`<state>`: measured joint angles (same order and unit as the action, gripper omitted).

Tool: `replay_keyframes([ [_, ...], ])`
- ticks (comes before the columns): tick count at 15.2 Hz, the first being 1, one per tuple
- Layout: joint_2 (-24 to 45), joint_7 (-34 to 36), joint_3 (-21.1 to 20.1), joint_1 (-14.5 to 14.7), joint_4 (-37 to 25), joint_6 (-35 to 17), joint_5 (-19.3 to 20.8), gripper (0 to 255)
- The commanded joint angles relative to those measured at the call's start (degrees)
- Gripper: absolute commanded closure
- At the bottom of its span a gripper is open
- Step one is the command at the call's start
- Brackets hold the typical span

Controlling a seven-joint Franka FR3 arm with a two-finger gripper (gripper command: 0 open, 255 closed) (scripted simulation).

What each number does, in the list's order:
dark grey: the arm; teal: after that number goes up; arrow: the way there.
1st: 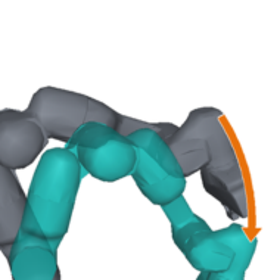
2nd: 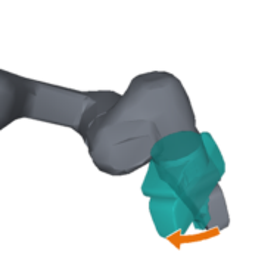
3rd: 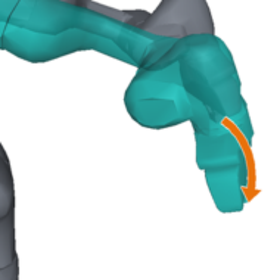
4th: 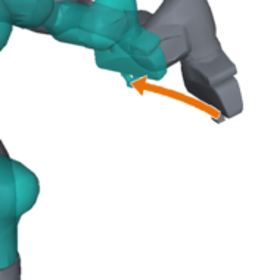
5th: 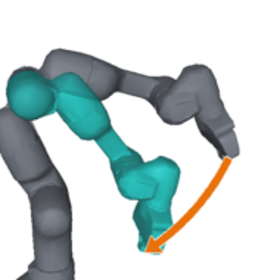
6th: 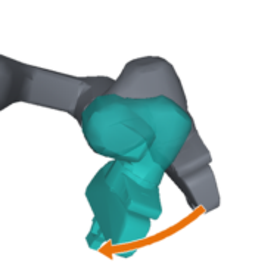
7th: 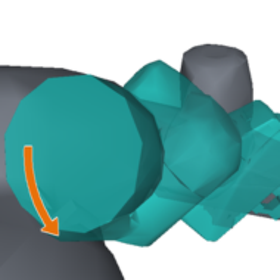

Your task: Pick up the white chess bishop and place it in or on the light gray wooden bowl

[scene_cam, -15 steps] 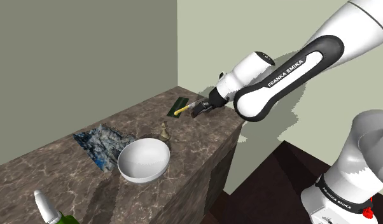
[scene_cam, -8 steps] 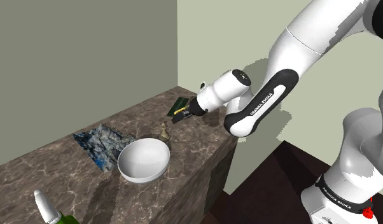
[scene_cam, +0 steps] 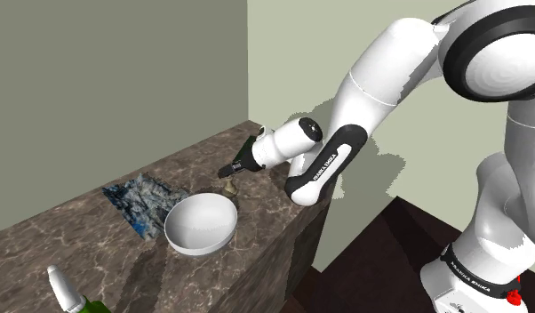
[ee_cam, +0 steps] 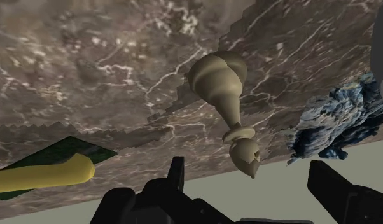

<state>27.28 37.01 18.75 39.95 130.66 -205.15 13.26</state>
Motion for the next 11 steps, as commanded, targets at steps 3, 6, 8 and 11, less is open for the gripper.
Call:
replay_keyframes([
  [3,3.7,0.8,-1.1,-1.2,-3.6,-0.3,0.3,0],
  [6,5.1,1.1,-1.5,-1.8,-5.1,-0.2,0.4,0],
  [8,5.1,1.1,-1.5,-1.8,-5.1,-0.2,0.4,0],
  [11,5.1,1.1,-1.5,-1.8,-5.1,-0.2,0.4,0],
])
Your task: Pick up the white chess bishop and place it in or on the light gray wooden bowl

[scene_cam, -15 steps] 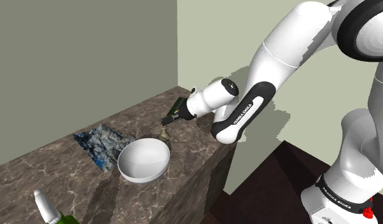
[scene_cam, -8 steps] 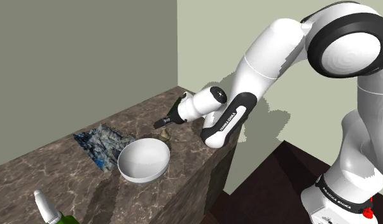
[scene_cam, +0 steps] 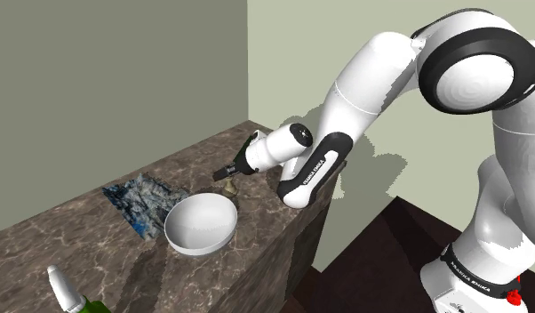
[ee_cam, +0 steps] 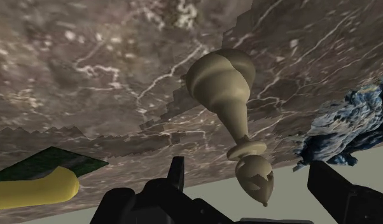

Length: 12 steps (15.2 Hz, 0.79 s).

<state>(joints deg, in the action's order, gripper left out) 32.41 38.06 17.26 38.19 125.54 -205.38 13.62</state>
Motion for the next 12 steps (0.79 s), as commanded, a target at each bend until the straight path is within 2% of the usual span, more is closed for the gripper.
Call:
replay_keyframes([
  [1,0.0,0.0,0.0,0.0,0.0,0.0,0.0,0],
  [2,0.0,0.0,0.0,0.0,0.0,0.0,0.0,255],
  [12,-0.8,0.0,0.0,0.0,0.2,0.6,0.2,255],
])
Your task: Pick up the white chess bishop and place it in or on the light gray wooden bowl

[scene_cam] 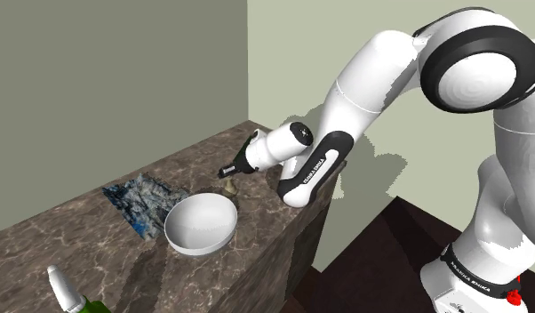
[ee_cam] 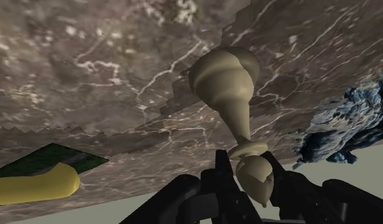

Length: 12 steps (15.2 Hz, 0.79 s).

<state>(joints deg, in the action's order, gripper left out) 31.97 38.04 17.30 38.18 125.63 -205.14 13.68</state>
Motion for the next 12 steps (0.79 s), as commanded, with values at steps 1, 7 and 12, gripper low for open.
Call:
replay_keyframes([
  [1,-1.1,0.0,-0.1,-0.1,0.3,0.9,0.4,255],
  [7,-5.8,0.0,-0.5,-0.5,1.3,4.4,1.6,255],
  [12,-9.5,0.1,-1.1,-1.2,1.7,7.6,2.8,255],
])
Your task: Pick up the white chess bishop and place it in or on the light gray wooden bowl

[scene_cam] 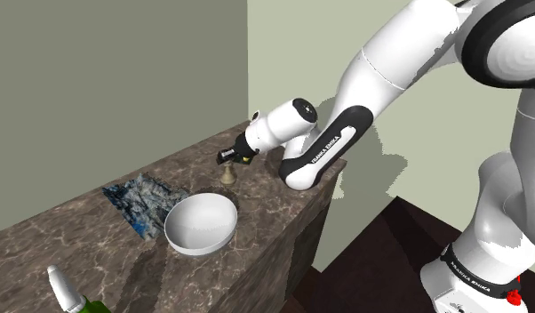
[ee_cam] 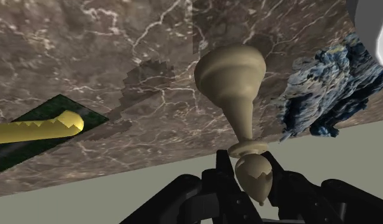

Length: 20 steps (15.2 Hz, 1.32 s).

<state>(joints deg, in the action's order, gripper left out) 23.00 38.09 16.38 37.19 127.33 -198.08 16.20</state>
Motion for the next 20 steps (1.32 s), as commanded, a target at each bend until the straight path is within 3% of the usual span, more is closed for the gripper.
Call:
replay_keyframes([
  [1,-1.3,0.1,-0.4,-0.4,0.0,1.2,0.5,255],
  [9,-6.9,0.4,-3.4,-3.3,-0.1,6.7,2.5,255],
  [17,-11.7,-0.5,-10.3,-9.6,-0.8,12.4,3.0,255],
  [20,-12.6,8.3,8.4,11.5,0.1,13.1,7.6,255],
])
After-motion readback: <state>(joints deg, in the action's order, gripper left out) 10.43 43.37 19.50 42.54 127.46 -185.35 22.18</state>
